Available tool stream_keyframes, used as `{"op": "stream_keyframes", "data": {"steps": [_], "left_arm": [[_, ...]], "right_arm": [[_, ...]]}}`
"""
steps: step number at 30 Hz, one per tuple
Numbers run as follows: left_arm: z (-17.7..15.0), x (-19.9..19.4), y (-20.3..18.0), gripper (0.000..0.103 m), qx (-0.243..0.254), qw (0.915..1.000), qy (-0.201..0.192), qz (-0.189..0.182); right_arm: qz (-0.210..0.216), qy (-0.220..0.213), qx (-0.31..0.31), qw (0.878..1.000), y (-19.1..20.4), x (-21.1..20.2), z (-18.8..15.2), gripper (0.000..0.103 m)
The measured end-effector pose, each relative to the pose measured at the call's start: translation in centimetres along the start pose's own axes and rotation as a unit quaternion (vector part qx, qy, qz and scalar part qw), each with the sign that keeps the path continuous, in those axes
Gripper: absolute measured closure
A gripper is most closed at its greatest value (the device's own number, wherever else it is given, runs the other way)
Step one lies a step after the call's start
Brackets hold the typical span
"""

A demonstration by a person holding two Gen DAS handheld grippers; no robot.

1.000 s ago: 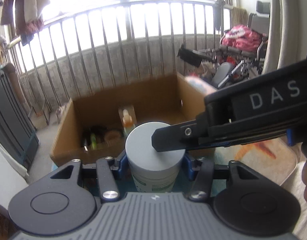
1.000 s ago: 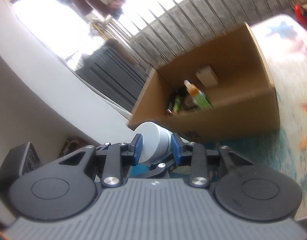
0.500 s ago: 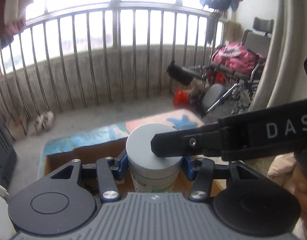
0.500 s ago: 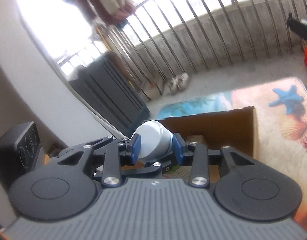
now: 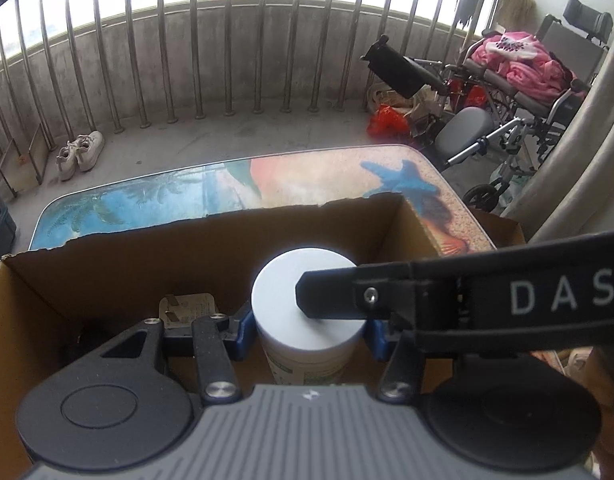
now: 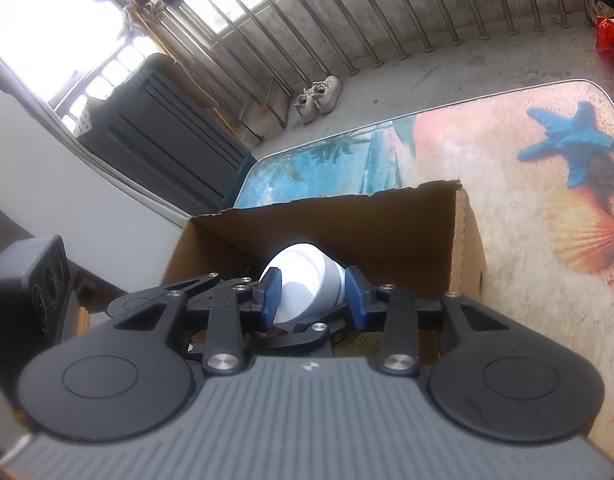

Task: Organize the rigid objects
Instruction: 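Lift the white jar with the right gripper and release it into the box, then move the right gripper to the gold round tin and close on it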

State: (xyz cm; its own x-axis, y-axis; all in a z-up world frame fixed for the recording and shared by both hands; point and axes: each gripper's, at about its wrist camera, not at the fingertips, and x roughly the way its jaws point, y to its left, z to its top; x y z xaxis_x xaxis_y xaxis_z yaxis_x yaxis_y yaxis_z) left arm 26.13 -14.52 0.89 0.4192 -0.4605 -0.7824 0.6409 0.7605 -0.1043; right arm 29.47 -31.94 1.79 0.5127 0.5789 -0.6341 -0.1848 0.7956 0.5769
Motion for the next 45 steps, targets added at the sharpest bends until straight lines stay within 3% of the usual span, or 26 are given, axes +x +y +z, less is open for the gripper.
{"op": "stream_keyframes", "data": {"steps": [8,14,23,27,30,34,38,41,45], "left_arm": [[0.2,0.6,-0.5,0.048,0.001,1.0,0.005,0.004],[0.1,-1.9,-0.8,0.023,0.007,0.9998,-0.017,0.005],[-3.7,-12.9,0.8,0.016,0.004,0.9958,-0.09,-0.01],[-7.2,-18.7,2.5,0.015,-0.001,0.9912,-0.133,0.004],[-10.3,-21.6,4.6,0.013,-0.014,0.9897,-0.142,0.011],[-14.7,-23.3,7.3,0.012,-0.028,0.989,-0.133,0.057],[-18.8,-22.2,9.5,0.011,-0.032,0.9904,-0.101,0.089],[-20.9,-19.6,10.1,0.011,-0.029,0.9925,-0.064,0.1],[-22.9,-16.4,10.3,0.011,-0.019,0.9884,-0.043,0.144]], "right_arm": [[0.004,0.001,-0.004,1.0,-0.5,1.0,0.1,0.069],[0.013,-0.031,0.003,0.999,-0.3,-0.9,-0.2,0.068],[0.045,-0.126,-0.019,0.991,4.1,-11.2,-3.7,0.068],[0.071,-0.145,-0.024,0.987,6.2,-15.1,-7.3,0.068],[0.096,-0.147,-0.018,0.984,7.6,-16.9,-10.8,0.065],[0.148,-0.128,0.005,0.981,9.1,-17.3,-16.0,0.061],[0.178,-0.072,0.06,0.98,9.6,-13.0,-20.7,0.061],[0.187,-0.017,0.106,0.976,9.6,-8.2,-22.9,0.061],[0.156,0.019,0.088,0.984,11.2,-3.3,-22.9,0.061]]}}
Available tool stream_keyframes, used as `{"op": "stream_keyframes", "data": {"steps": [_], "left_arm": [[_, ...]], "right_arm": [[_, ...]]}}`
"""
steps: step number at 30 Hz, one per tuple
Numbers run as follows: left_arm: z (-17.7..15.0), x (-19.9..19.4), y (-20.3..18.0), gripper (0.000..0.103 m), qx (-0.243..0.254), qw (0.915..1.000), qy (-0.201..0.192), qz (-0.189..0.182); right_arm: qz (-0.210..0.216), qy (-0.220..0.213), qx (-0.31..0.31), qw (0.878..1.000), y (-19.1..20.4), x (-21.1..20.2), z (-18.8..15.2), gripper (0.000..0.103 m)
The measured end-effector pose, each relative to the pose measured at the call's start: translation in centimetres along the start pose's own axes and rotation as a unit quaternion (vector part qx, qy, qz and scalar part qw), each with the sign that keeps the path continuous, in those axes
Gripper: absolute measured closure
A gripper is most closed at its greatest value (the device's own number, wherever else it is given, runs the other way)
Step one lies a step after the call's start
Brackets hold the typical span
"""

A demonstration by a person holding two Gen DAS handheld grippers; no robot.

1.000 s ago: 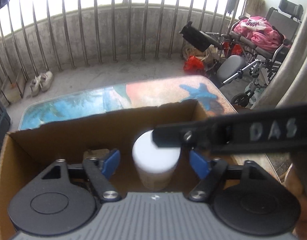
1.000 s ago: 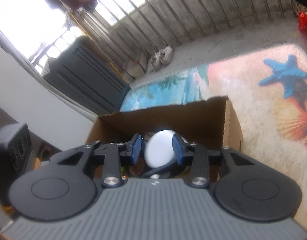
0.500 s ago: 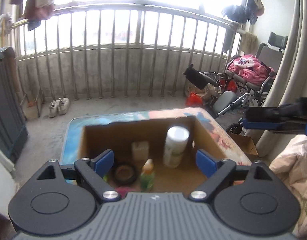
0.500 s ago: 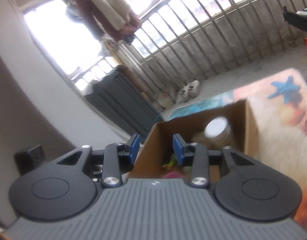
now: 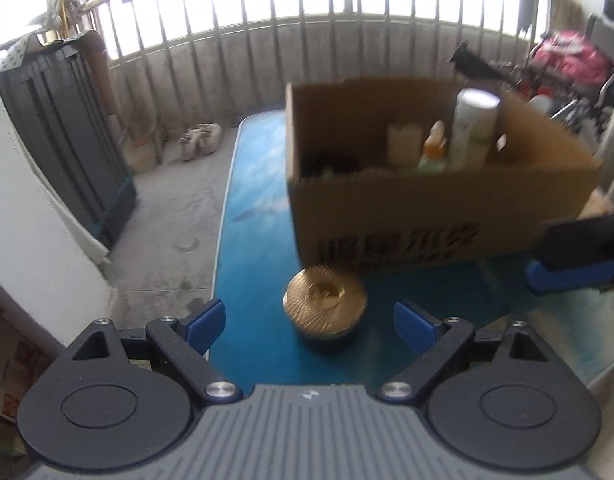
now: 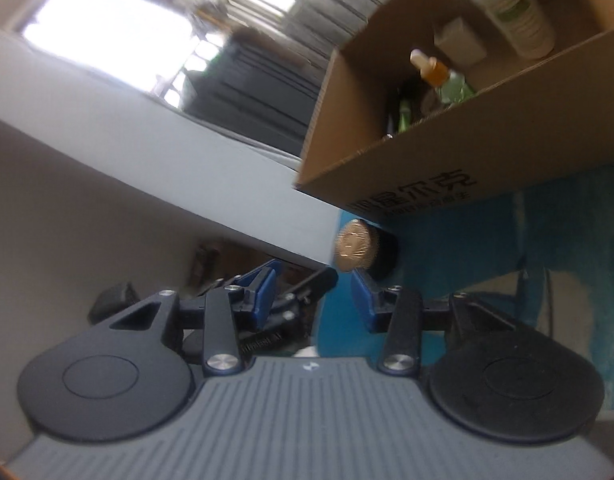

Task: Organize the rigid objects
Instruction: 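Move the right gripper to the gold round tin and close on it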

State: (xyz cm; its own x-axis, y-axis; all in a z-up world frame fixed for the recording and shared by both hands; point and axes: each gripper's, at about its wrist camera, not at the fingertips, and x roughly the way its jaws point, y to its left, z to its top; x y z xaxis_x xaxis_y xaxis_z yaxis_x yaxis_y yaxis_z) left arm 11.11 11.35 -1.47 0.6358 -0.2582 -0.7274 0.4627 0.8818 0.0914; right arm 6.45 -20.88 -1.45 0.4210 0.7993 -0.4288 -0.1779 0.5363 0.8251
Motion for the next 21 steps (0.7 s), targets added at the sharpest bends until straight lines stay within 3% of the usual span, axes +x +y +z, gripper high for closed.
{"op": "stream_keyframes", "data": {"steps": [4,9,16,21], "left_arm": [[-0.4,1.8,-0.5,0.016,0.004,0.9997,-0.002,0.025],[0.0,3.5,-0.2,0.025,-0.031,0.9995,0.0,0.006],[-0.1,4.3,-0.1,0.043,-0.048,0.9987,0.001,-0.016],[-0.3,4.2,-0.2,0.044,-0.053,0.9985,-0.007,-0.01]], "right_arm": [[-0.035,0.025,-0.011,0.999,-0.1,4.8,0.9,0.065],[-0.073,0.046,-0.034,0.996,-0.3,9.1,1.7,0.069],[-0.088,0.054,-0.031,0.994,-0.9,11.6,2.9,0.076],[-0.086,0.055,-0.032,0.994,-1.2,12.3,3.3,0.078]]}}
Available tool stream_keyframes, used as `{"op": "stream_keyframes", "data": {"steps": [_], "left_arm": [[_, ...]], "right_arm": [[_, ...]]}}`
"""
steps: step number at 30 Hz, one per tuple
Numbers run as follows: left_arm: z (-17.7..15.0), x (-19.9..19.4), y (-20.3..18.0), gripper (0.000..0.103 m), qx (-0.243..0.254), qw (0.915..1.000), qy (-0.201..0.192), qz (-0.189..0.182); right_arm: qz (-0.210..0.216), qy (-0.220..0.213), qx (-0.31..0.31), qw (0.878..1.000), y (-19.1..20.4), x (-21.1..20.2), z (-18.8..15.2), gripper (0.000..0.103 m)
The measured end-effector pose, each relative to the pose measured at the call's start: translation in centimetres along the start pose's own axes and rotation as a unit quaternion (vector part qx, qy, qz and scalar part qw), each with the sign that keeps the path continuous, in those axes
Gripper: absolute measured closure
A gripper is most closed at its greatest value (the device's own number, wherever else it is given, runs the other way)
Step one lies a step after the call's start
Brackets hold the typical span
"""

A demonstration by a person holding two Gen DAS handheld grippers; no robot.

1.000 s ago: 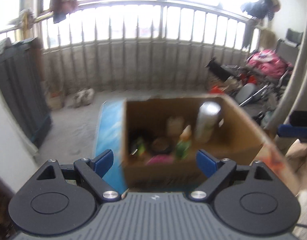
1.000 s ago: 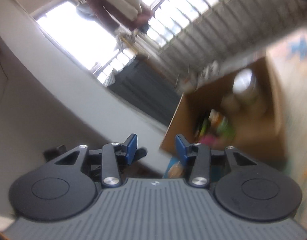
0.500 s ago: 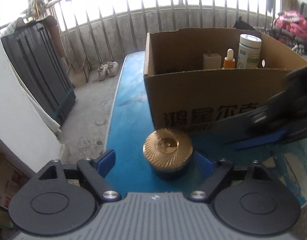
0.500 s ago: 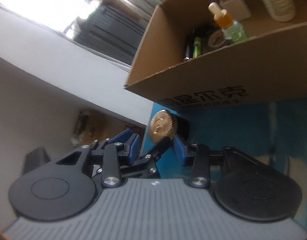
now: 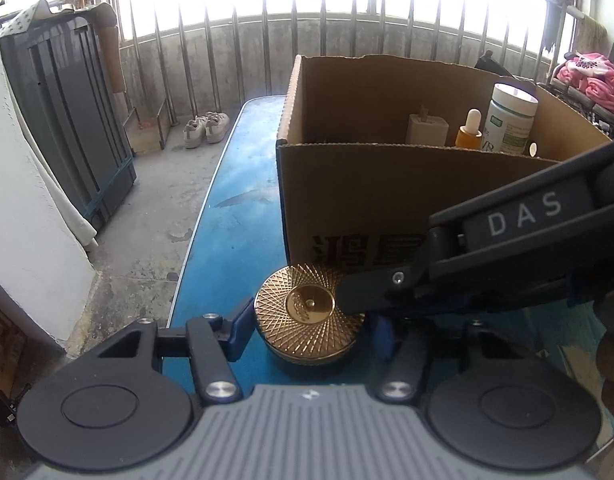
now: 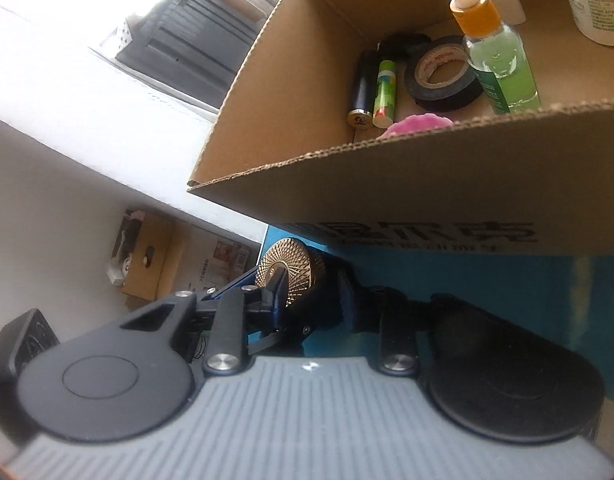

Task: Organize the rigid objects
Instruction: 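Move the right gripper to the gold round tin and close on it, then carry the gold tin with the right gripper into the box and release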

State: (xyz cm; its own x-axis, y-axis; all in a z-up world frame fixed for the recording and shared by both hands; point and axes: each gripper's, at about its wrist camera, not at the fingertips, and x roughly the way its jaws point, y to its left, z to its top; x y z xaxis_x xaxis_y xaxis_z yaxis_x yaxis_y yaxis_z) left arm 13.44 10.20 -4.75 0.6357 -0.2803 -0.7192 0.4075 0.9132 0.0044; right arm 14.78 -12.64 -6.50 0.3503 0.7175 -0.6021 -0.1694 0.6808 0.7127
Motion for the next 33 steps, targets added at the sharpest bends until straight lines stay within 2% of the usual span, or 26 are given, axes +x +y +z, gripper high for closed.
{"op": "stream_keyframes", "data": {"steps": [7,11,18,25,28,33], "left_arm": [[-0.5,-0.9,-0.4,0.044,0.006,1.0,-0.008,0.001],[-0.4,-3.4,-1.3,0.044,0.018,0.9996,-0.021,-0.005],[1.8,-9.5,-5.0,0.044,0.073,0.9929,-0.089,-0.026],[7.3,-11.4,-9.9,0.044,0.106,0.9817,-0.143,-0.067],[9.4,-10.0,-11.9,0.044,0.108,0.9803,-0.135,-0.096],[12.2,-4.9,-14.8,0.044,0.104,0.9827,-0.076,-0.133]], "right_arm": [[0.007,-0.002,0.003,1.0,-0.5,-1.1,-0.4,0.079],[0.018,-0.016,0.0,1.0,0.1,-3.3,-1.5,0.079],[0.035,-0.092,-0.026,0.995,2.3,-11.7,-3.1,0.078],[0.009,-0.17,-0.063,0.983,2.5,-19.8,-0.3,0.077],[-0.018,-0.19,-0.069,0.979,1.0,-22.0,1.3,0.077],[-0.065,-0.186,-0.06,0.979,-2.3,-22.6,4.6,0.077]]}}
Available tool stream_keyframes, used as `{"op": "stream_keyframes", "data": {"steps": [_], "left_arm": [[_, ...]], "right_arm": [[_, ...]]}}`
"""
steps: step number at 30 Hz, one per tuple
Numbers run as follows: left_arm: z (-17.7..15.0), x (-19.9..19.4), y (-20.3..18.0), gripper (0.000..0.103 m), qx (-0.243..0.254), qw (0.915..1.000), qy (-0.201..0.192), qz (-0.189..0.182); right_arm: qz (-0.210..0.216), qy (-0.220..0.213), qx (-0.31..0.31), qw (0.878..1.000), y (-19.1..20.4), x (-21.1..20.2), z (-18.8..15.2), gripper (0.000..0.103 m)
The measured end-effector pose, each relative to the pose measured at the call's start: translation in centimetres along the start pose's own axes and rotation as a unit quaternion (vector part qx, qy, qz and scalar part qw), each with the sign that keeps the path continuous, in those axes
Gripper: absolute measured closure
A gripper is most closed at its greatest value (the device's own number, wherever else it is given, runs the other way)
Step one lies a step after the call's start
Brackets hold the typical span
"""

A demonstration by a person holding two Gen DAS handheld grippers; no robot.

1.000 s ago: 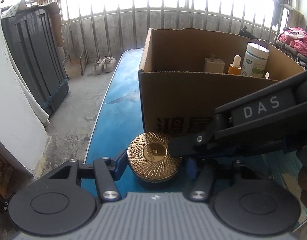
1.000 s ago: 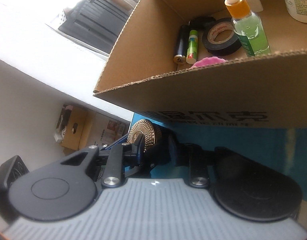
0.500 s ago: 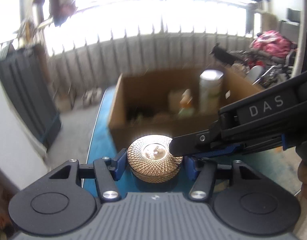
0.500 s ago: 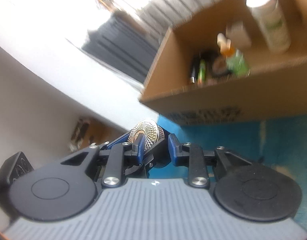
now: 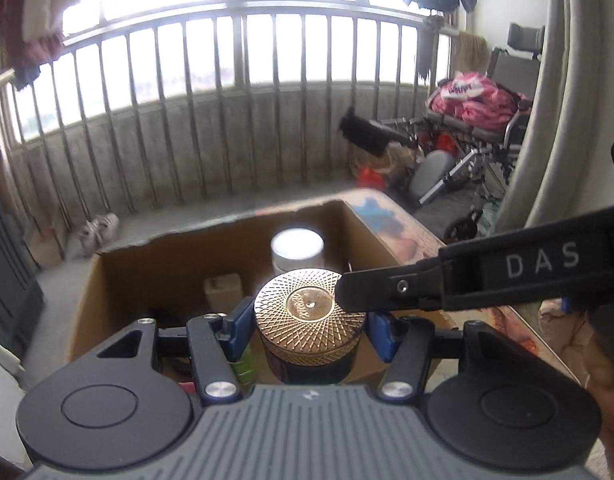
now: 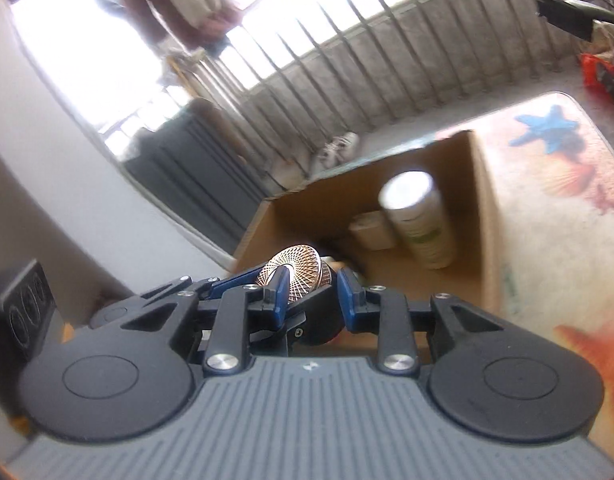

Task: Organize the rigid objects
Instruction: 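Carry the gold tin with the right gripper into the box and release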

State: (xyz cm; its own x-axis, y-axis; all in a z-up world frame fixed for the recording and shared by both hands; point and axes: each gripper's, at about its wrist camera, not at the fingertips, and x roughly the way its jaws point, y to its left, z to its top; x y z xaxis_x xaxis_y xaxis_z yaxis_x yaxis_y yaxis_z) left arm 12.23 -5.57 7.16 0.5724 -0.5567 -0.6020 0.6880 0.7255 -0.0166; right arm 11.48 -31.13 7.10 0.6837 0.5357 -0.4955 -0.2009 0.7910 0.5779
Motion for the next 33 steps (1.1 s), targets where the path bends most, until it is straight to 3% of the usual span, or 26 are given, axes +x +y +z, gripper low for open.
{"op": "stream_keyframes", "data": {"steps": [6,12,17,27,33], "left_arm": [[0.1,6.1,0.7,0.044,-0.031,0.9965,0.072,-0.031],[0.0,8.4,1.0,0.044,-0.045,0.9936,0.101,-0.027],[-0.3,10.3,1.1,0.044,-0.07,0.989,0.128,-0.027],[-1.8,12.1,1.3,0.045,-0.114,0.9826,0.144,-0.03],[-1.5,10.1,1.6,0.031,-0.107,0.9883,0.108,-0.018]], "right_arm": [[-0.035,0.045,-0.003,0.998,-4.1,3.8,1.8,0.077],[-0.05,0.067,-0.023,0.996,-5.2,6.9,2.4,0.077],[-0.05,0.067,-0.031,0.996,-5.7,7.1,2.6,0.078],[-0.046,0.053,-0.029,0.997,-6.3,6.3,2.6,0.077],[-0.038,0.035,-0.013,0.999,-6.2,5.0,2.0,0.076]]}}
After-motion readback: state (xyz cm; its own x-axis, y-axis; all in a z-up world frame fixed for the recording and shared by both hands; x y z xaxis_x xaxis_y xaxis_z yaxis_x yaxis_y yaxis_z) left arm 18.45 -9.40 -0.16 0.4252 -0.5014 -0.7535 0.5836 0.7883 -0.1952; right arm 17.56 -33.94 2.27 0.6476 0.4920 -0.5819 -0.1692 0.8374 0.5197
